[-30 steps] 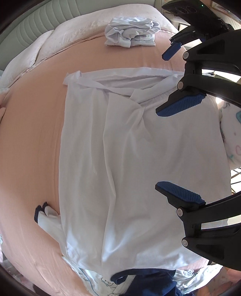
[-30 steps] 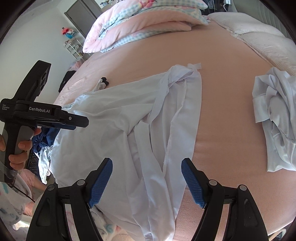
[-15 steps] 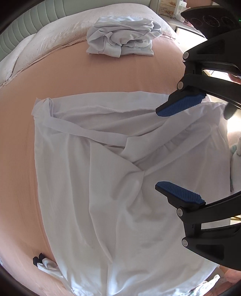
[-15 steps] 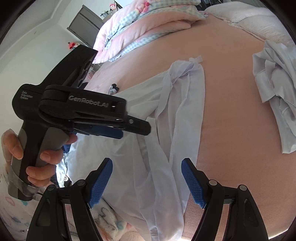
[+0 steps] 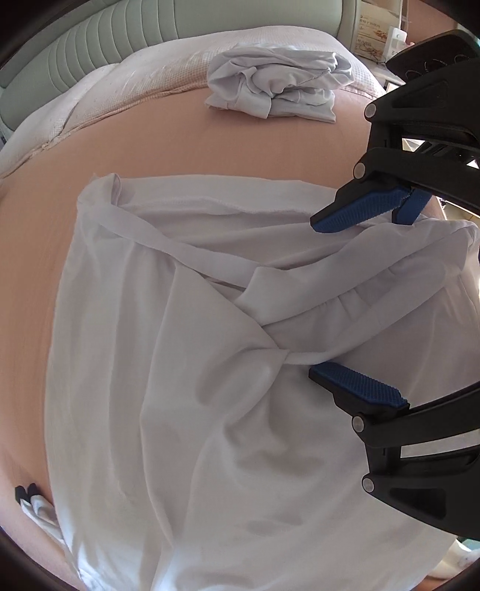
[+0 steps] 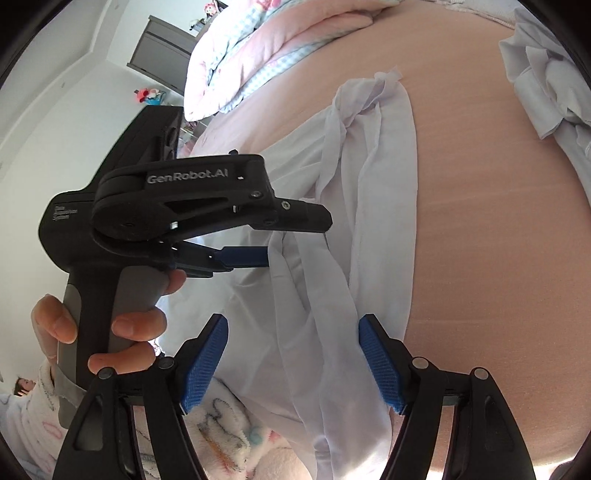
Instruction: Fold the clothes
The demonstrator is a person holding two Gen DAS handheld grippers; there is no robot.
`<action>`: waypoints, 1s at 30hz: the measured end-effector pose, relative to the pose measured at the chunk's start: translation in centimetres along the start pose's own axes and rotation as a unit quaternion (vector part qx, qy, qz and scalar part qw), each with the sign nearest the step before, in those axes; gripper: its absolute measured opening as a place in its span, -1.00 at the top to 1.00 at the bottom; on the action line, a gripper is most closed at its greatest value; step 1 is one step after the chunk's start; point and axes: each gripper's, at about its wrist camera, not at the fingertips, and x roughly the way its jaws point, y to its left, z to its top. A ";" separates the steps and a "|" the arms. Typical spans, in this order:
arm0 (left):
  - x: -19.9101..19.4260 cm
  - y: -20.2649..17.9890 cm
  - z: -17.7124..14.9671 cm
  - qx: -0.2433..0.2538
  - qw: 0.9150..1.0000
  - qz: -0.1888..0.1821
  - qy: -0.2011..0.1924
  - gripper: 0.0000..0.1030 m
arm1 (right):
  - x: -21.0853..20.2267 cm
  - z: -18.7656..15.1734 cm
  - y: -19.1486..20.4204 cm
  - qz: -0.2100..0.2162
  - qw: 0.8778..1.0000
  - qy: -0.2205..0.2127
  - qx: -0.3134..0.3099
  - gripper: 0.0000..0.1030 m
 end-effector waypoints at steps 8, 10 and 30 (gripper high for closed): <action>0.3 0.1 0.2 0.010 1.000 -0.005 0.006 -0.39 | 1.8 1.5 -2.1 0.031 0.997 0.008 0.067 -0.03; 0.3 0.3 0.3 0.009 1.000 -0.011 0.007 -0.39 | 2.0 2.0 -2.6 0.031 0.996 0.007 0.081 0.16; 1.2 -3.4 0.9 0.109 0.989 0.044 0.093 -0.52 | 1.4 1.4 -0.4 0.021 0.997 0.021 0.066 0.90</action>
